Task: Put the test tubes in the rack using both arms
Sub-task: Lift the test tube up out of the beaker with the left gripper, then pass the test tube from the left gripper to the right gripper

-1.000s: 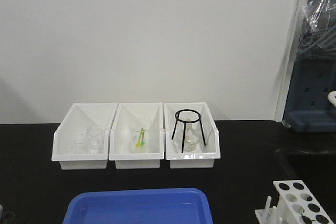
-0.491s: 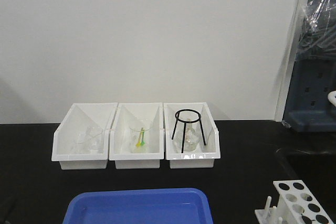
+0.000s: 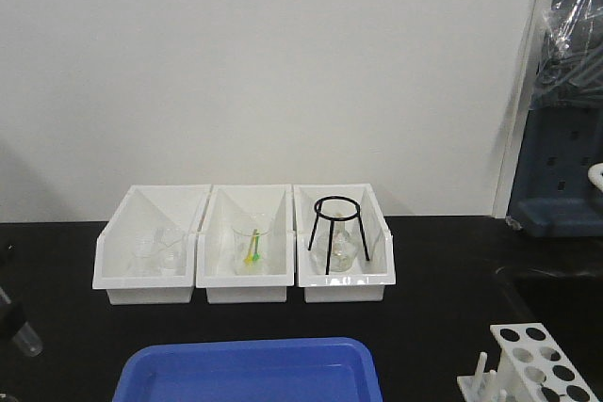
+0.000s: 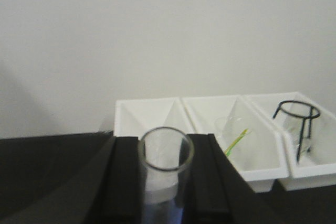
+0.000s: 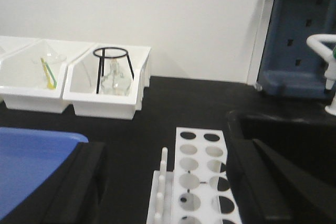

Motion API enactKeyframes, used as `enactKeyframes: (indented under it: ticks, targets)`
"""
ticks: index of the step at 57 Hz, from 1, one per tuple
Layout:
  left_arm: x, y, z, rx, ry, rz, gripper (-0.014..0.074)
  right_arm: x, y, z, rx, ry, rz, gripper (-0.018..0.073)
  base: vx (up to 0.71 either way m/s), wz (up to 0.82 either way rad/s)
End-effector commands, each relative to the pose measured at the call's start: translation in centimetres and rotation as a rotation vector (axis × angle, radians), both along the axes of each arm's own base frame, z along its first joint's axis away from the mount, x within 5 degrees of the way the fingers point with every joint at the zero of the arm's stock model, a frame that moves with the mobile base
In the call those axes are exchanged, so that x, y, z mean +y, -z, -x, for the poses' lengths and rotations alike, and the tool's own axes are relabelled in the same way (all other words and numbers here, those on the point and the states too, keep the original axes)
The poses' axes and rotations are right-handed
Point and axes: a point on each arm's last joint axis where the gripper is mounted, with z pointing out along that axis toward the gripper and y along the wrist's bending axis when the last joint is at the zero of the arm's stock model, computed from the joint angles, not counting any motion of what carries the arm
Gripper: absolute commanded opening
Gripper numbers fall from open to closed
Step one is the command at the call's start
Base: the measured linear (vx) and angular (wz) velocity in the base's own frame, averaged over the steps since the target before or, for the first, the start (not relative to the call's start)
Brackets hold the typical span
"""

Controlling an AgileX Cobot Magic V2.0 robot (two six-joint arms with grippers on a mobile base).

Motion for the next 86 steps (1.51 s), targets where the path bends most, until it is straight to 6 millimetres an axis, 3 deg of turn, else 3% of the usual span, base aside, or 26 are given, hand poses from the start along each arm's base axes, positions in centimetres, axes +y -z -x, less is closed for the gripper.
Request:
enactKeyframes:
  ticks: [1, 13, 29, 38, 51, 70, 86]
  targets:
    - [-1.4, -3.2, -0.5, -0.118, 0.084, 0.066, 0.0006, 0.1, -1.0, -1.1, -0.009, -0.002, 0.01, 0.0512, 0.0, 0.0]
    - [-5.5, -3.4, -2.9, -0.074, 0.26, 0.163, 0.0006, 1.5, -2.4, -4.6, 0.059, -0.089, 0.105, 0.0512, 0.0, 0.0]
    - [-11.1, -0.9, -5.6, 0.003, 0.433, 0.273, 0.0006, 8.9, -3.6, -9.8, 0.128, -0.389, 0.184, 0.0512, 0.0, 0.0]
    - [-13.1, 1.4, -6.3, 0.094, 0.501, 0.357, 0.0006, 13.2, -4.6, -11.4, 0.154, -0.506, 0.207, 0.0512, 0.0, 0.0]
    - [-14.2, 2.4, -6.7, 0.104, 0.586, 0.458, 0.0006, 17.4, -5.3, -12.4, 0.207, -0.596, 0.244, 0.0512, 0.0, 0.0]
    - [-15.0, 3.0, -6.3, 0.146, 0.683, 0.452, 0.0006, 19.6, -6.5, -15.0, 0.201, -0.593, 0.241, 0.0512, 0.0, 0.0]
    - [-15.2, 3.0, -6.1, 0.14, 0.719, 0.465, 0.0006, 20.8, -5.4, -16.6, 0.224, -0.596, 0.258, 0.0512, 0.0, 0.0]
